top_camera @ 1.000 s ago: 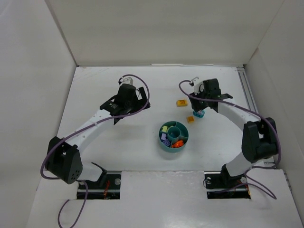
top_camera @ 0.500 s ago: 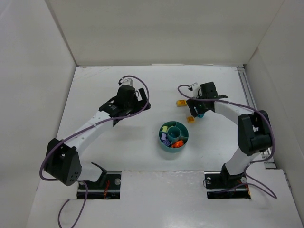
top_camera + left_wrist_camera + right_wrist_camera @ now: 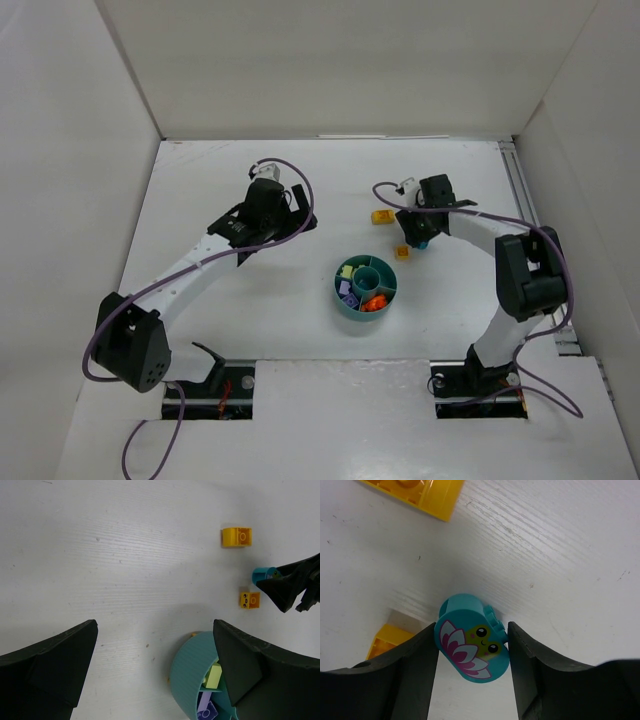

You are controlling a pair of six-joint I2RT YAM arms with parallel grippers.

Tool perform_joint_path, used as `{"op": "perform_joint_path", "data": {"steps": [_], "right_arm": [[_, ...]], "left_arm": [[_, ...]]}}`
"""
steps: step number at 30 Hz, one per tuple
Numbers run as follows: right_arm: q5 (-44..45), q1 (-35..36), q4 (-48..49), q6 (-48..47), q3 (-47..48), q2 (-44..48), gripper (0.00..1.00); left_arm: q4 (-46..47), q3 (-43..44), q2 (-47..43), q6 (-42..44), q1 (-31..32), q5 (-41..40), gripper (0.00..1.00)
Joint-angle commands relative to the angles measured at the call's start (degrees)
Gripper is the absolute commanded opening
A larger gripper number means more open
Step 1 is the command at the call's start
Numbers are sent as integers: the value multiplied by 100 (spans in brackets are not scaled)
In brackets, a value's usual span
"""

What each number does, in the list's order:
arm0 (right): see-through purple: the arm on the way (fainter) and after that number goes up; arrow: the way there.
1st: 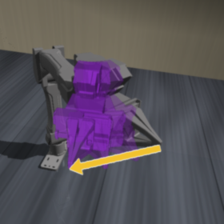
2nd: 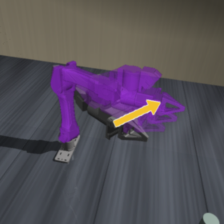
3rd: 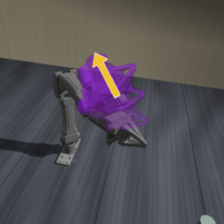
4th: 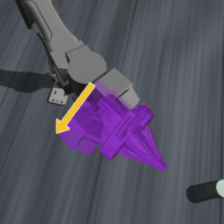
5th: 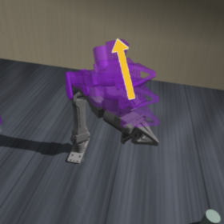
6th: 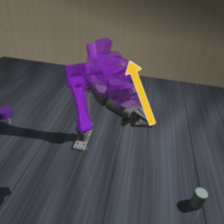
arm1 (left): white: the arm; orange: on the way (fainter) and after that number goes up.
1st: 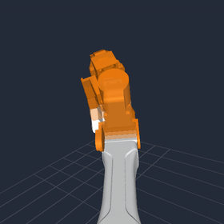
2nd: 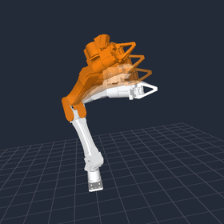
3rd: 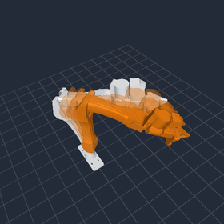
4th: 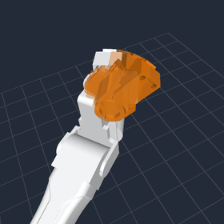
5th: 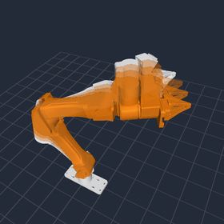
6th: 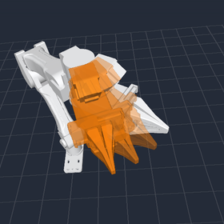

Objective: Sort the legos into containers by color

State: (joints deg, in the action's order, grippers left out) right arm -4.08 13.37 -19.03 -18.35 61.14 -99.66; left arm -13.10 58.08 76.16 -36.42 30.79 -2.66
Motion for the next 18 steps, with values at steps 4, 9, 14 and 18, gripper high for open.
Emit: {"op": "perform_joint_path", "data": {"steps": [4,9,14,18], "right_arm": [[-119,-45,-49,-159,-14,788,39],[-1409,-45,380,-598,-278,1666,39],[-3314,227,628,-978,-428,2415,39],[-4030,885,628,-1153,-612,2696,39]], "left_arm": [[97,19,-40,65,6,107,100],[158,-34,-92,65,6,107,100],[273,-192,-285,65,6,222,100],[326,-192,-417,65,6,222,100]]}}
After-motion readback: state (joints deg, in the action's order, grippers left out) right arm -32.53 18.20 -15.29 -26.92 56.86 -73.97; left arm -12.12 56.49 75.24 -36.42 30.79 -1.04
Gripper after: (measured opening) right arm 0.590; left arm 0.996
